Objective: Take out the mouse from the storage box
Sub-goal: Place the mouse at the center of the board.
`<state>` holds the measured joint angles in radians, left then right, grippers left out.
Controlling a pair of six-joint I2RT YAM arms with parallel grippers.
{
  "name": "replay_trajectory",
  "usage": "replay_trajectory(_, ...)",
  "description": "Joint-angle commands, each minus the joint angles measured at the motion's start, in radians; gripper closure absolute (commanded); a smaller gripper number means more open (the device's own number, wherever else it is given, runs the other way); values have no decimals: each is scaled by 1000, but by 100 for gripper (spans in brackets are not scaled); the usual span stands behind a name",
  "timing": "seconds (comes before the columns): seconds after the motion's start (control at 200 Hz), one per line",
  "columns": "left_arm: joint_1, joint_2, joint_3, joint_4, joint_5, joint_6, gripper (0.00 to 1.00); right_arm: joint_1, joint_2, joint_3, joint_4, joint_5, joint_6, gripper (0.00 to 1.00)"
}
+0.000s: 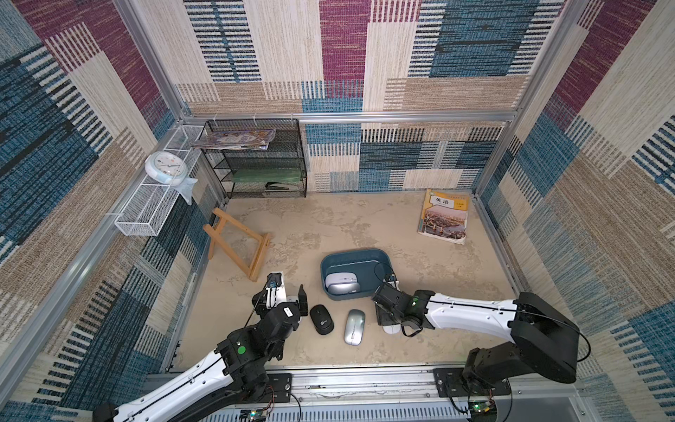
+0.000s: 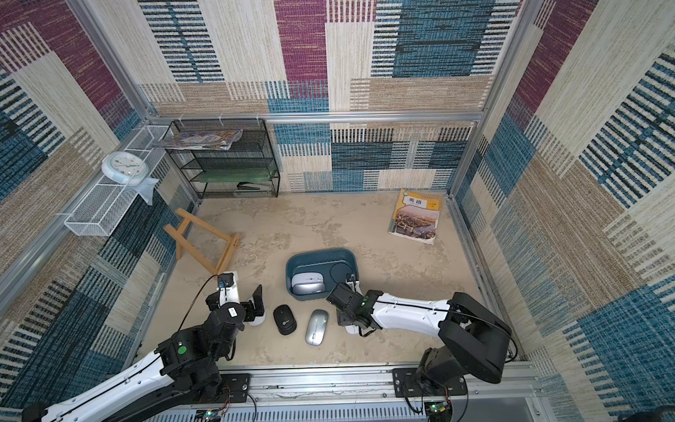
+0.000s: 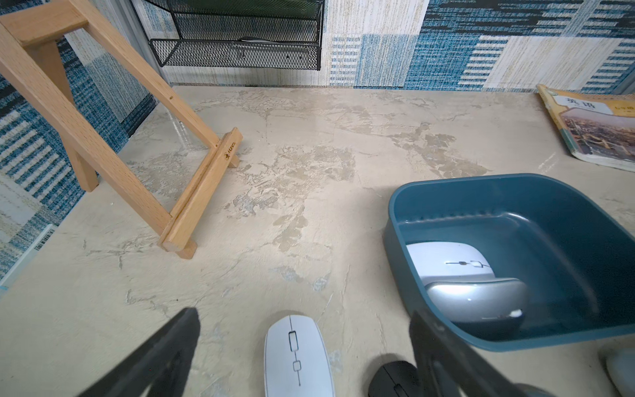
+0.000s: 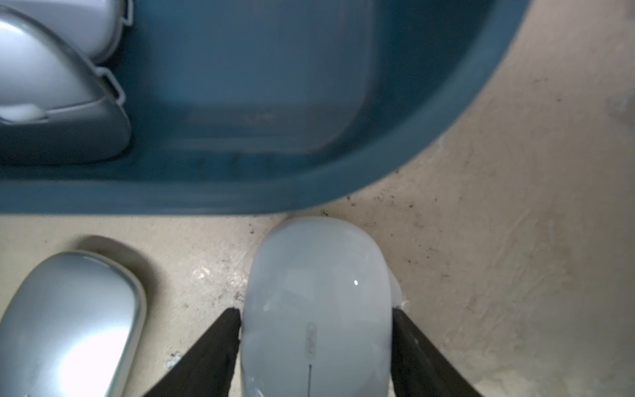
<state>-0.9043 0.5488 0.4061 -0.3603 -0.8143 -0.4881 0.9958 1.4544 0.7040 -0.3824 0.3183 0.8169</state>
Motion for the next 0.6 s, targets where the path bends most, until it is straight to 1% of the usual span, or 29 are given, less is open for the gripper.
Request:
replay_trajectory(0.0, 2, -8, -12, 61, 30, 48, 1, -8, 10, -2, 36, 11, -33, 28)
replay_trajectory(0.155, 2, 1, -27, 113, 79, 87, 1, -8, 12, 9, 36, 24, -54, 24)
replay_trajectory(0.3, 2, 52, 7, 121, 110, 63, 1, -8, -46, 11, 19, 52, -86, 20)
replay_trajectory(0.391, 2, 126, 83, 94, 159, 75, 1, -8, -114, 0, -10, 107, -99, 17)
replay_trajectory(0.516, 7, 277, 235, 31, 247, 119, 1, -8, -274, -57, -3, 179, -138, 13)
replay_trajectory(0.551, 15, 335, 299, -20, 264, 97, 1, -9, -319, -74, 4, 204, -153, 12)
replay_trajectory(0.596, 39, 426, 423, -134, 312, 46, 1, -9, -374, -98, 20, 233, -176, 10)
